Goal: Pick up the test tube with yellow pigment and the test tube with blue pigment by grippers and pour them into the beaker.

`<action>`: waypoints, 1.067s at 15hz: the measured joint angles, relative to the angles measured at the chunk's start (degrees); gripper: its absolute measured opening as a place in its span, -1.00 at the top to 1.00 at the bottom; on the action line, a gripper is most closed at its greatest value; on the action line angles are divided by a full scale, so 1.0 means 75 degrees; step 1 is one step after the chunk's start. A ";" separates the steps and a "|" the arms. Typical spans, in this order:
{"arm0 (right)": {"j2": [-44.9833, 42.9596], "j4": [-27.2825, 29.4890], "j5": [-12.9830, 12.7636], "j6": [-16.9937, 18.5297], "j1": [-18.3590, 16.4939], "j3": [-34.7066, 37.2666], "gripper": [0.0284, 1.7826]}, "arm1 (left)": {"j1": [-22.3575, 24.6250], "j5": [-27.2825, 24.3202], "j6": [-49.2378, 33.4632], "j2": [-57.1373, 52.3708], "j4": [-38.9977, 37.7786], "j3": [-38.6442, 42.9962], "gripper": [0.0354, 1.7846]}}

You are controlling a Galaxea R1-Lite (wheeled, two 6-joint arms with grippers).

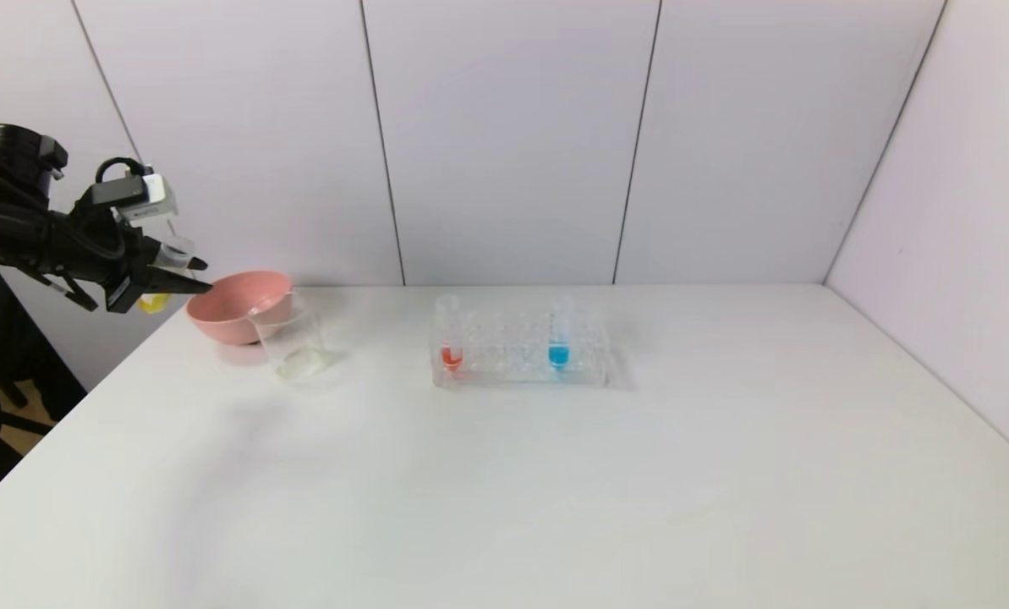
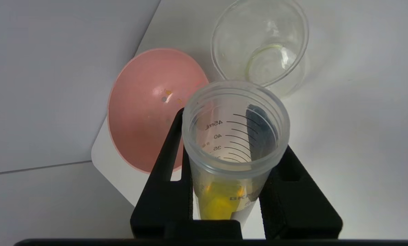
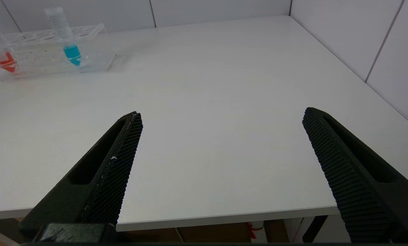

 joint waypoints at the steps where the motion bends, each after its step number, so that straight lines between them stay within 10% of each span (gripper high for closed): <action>1: 0.0000 0.0000 0.0003 0.0000 0.0000 0.0000 -0.92 | -0.0037 0.0242 0.0007 0.0018 -0.0003 -0.0015 0.42; 7: 0.0000 0.0000 0.0000 0.0000 0.0000 0.0000 -0.92 | -0.0405 0.1679 0.0668 0.0029 -0.0775 -0.0059 0.42; 16: 0.0000 0.0000 0.0000 0.0000 0.0000 0.0000 -0.92 | -0.0640 0.2022 0.1429 0.0111 -0.0837 -0.0062 0.42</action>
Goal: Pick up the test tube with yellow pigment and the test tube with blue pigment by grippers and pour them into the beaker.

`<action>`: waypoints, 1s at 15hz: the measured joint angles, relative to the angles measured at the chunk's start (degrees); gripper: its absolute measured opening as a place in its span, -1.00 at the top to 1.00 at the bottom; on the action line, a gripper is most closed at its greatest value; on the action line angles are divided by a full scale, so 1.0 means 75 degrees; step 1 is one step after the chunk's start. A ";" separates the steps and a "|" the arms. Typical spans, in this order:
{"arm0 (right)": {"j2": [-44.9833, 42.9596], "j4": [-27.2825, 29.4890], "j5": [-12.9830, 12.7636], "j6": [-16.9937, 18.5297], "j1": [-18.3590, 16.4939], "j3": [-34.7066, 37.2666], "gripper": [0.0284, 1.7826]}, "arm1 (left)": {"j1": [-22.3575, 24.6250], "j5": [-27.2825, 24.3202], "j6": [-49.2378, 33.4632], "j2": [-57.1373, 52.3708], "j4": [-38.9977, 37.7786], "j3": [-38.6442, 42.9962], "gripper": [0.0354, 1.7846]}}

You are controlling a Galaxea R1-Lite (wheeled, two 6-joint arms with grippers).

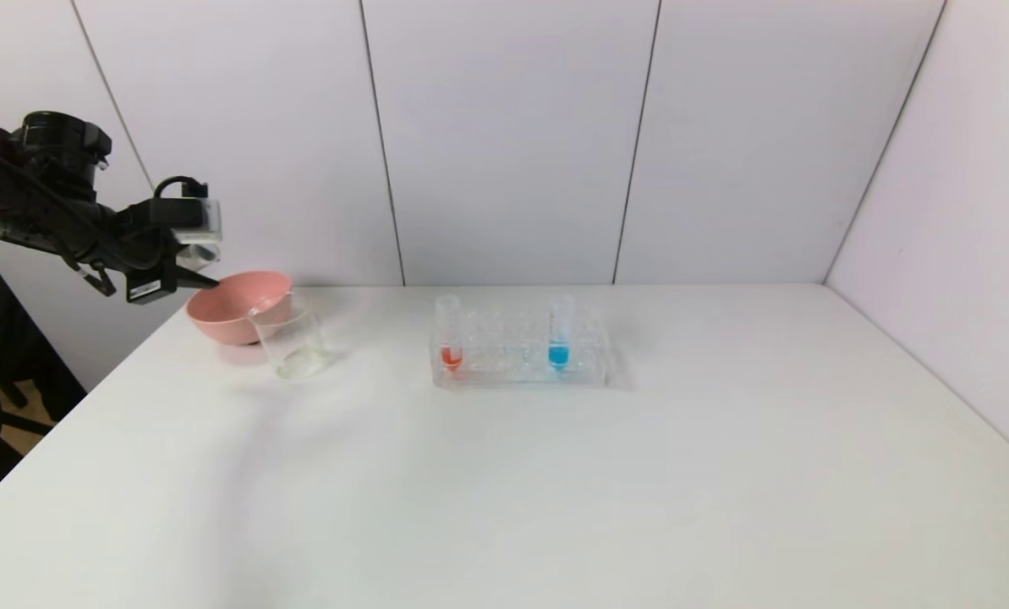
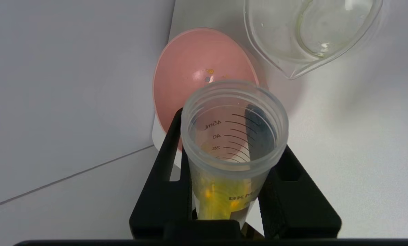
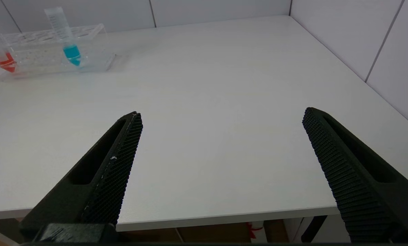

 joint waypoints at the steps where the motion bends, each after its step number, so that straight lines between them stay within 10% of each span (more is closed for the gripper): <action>1: 0.0000 0.0000 0.0000 0.0000 0.0000 0.0000 -0.92 | -0.0018 0.0026 0.0008 0.0018 0.0000 0.0000 0.42; 15: 0.0000 0.0000 0.0003 0.0000 0.0000 0.0000 -0.92 | -0.0445 0.0941 0.0466 0.0195 -0.0203 -0.0008 0.42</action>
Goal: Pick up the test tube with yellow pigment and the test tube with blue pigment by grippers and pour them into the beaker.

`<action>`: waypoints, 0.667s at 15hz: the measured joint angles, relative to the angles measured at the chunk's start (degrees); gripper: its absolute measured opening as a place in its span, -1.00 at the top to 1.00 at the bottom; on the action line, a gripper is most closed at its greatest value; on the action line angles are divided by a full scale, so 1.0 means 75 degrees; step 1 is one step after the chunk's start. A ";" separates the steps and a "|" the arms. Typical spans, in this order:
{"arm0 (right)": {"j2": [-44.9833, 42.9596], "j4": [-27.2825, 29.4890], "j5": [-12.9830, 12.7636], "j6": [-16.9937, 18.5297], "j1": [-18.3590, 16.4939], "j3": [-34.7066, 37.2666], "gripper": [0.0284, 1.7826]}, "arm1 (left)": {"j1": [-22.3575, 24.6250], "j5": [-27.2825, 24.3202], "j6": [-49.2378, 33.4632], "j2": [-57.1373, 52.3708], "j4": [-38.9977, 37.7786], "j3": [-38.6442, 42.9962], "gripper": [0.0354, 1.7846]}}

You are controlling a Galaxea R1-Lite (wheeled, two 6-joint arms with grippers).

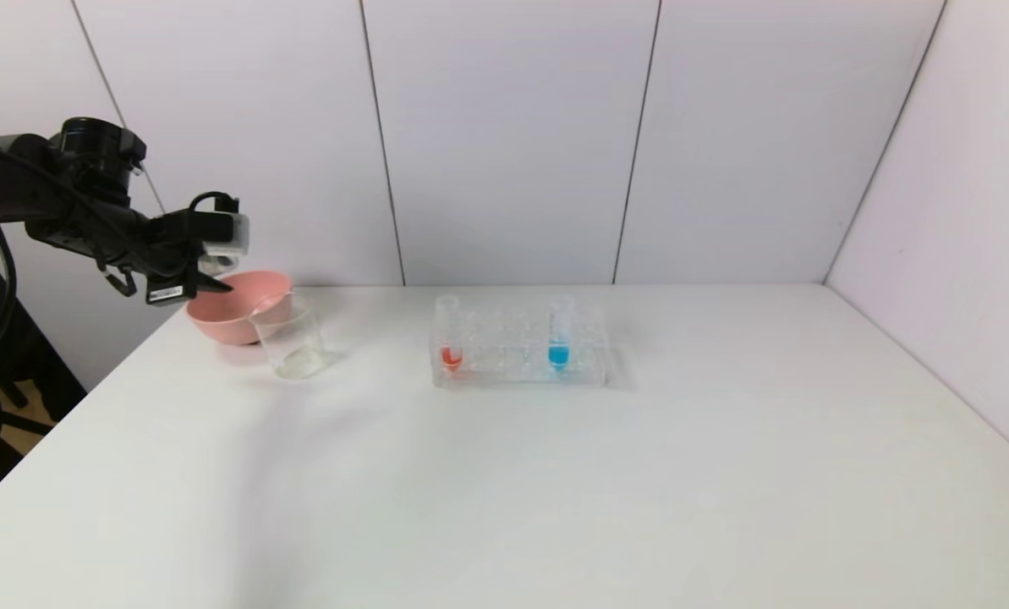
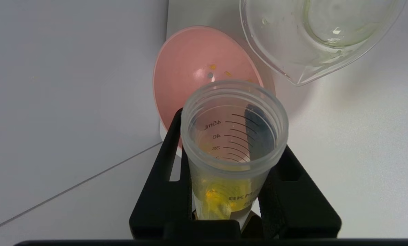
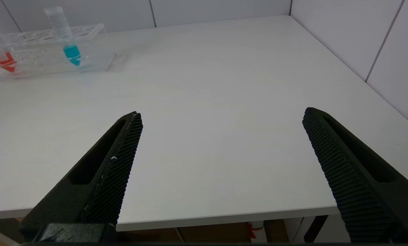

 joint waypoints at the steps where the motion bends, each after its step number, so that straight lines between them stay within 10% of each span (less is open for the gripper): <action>1: 0.0000 0.0000 -0.0003 0.0000 0.0000 0.0000 -0.92 | -0.0041 0.0094 0.0151 0.0018 0.0003 0.0000 0.42; 10: 0.0000 -0.0003 -0.0003 0.0000 0.0000 0.0000 -0.92 | -0.0260 0.0444 0.0743 0.0120 -0.0140 0.0000 0.42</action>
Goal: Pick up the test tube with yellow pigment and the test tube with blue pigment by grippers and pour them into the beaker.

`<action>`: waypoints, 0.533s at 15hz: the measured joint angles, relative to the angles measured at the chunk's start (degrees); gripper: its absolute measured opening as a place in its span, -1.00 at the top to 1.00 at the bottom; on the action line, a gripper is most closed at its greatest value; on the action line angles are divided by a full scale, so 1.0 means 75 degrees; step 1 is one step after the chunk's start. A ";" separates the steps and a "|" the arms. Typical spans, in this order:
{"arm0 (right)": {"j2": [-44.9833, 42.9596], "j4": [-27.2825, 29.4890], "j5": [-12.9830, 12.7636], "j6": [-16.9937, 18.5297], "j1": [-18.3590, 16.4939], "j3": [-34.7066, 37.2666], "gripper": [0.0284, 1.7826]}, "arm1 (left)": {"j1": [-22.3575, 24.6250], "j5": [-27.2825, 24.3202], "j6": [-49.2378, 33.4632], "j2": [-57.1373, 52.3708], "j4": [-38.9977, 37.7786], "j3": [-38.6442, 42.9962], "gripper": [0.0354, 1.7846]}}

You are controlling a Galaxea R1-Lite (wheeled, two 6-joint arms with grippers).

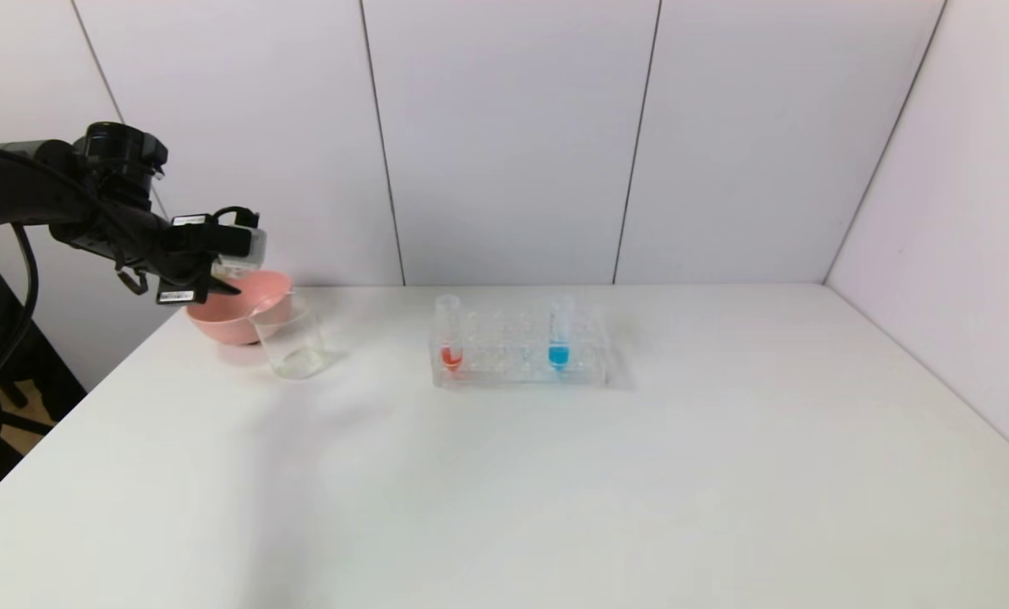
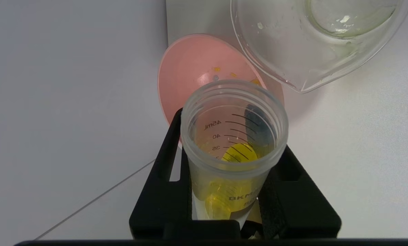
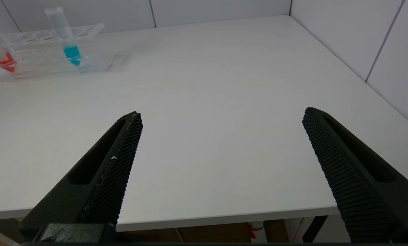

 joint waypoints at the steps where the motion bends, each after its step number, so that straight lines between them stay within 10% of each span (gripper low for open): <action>1: 0.0000 0.0003 0.0000 0.0000 0.0000 0.0000 -0.92 | -0.0023 0.0023 0.0029 0.0005 -0.0015 0.0000 0.42; 8: 0.0000 0.0000 0.0000 0.0000 0.0000 0.0000 -0.92 | -0.0133 0.0349 0.0146 0.0020 0.0033 0.0000 0.42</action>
